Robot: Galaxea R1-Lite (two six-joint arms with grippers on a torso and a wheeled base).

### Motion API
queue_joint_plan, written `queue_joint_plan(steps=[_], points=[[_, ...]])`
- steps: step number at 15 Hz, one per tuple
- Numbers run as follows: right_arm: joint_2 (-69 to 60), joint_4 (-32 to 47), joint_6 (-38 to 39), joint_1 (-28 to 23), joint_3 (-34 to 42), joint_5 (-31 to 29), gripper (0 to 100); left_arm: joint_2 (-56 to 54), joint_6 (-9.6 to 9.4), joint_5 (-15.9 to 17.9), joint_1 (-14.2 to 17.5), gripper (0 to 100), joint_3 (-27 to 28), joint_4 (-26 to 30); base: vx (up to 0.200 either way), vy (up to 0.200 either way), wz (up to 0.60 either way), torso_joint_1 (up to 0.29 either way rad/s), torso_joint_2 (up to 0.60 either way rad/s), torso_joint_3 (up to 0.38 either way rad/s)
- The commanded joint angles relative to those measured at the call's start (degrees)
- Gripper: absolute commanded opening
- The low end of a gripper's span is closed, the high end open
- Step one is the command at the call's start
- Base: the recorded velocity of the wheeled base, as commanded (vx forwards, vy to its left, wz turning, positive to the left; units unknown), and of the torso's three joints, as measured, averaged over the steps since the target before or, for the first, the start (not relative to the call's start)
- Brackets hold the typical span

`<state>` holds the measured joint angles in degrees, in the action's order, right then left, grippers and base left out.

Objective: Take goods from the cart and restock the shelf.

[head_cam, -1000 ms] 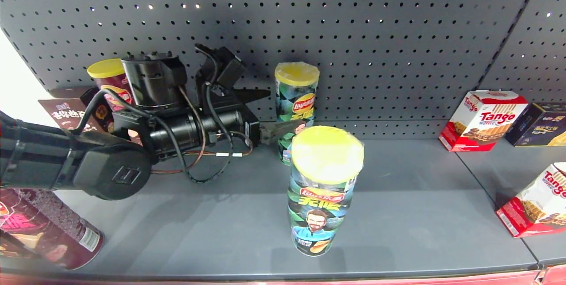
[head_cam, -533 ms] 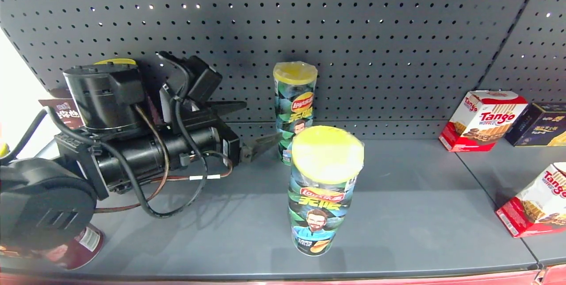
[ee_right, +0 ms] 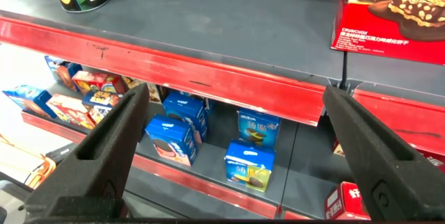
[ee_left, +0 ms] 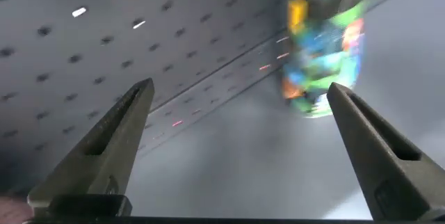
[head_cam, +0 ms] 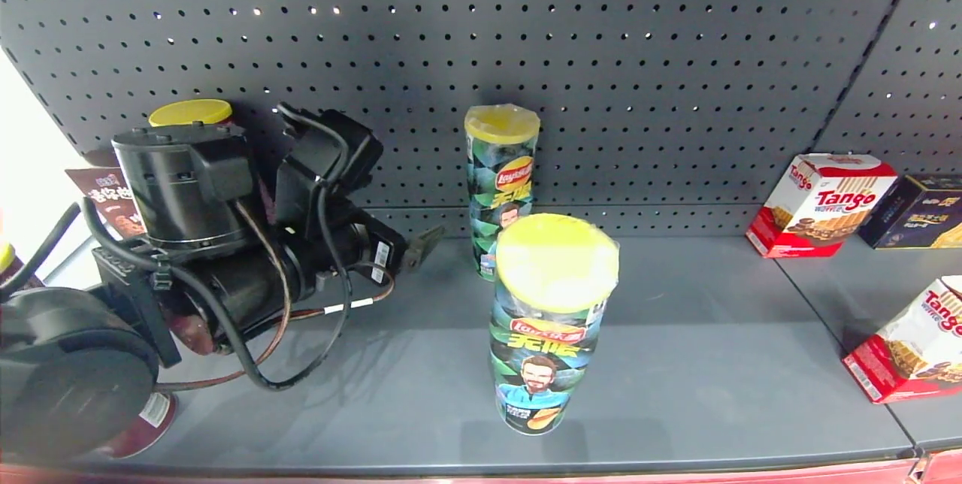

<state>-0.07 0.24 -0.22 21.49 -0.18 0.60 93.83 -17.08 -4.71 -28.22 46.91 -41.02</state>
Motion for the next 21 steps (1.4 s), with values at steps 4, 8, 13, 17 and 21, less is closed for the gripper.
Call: queue_joint_plan(steps=[4,8,13,17,21], points=[[0.07,0.02,-0.04,0.04,0.01,0.02,100,4.52,-0.41,-3.03,-0.52,100,1.61,-0.29,0.0,0.0,0.0,0.0,0.0,0.0],[0.07,0.02,-0.04,0.04,0.01,0.02,100,8.3,-0.06,-4.61,-0.61,100,3.36,-0.38,0.0,0.0,0.0,0.0,0.0,0.0],[0.07,0.02,-0.04,0.04,0.01,0.02,100,11.99,0.29,-5.75,-0.96,100,6.62,-0.29,0.0,0.0,0.0,0.0,0.0,0.0],[0.07,0.02,-0.04,0.04,0.01,0.02,100,13.13,0.47,-6.28,-1.05,100,7.06,-0.29,0.0,0.0,0.0,0.0,0.0,0.0],[0.07,0.02,-0.04,0.04,0.01,0.02,100,14.19,0.73,-6.37,-1.84,100,8.2,-0.02,0.0,0.0,0.0,0.0,0.0,0.0]])
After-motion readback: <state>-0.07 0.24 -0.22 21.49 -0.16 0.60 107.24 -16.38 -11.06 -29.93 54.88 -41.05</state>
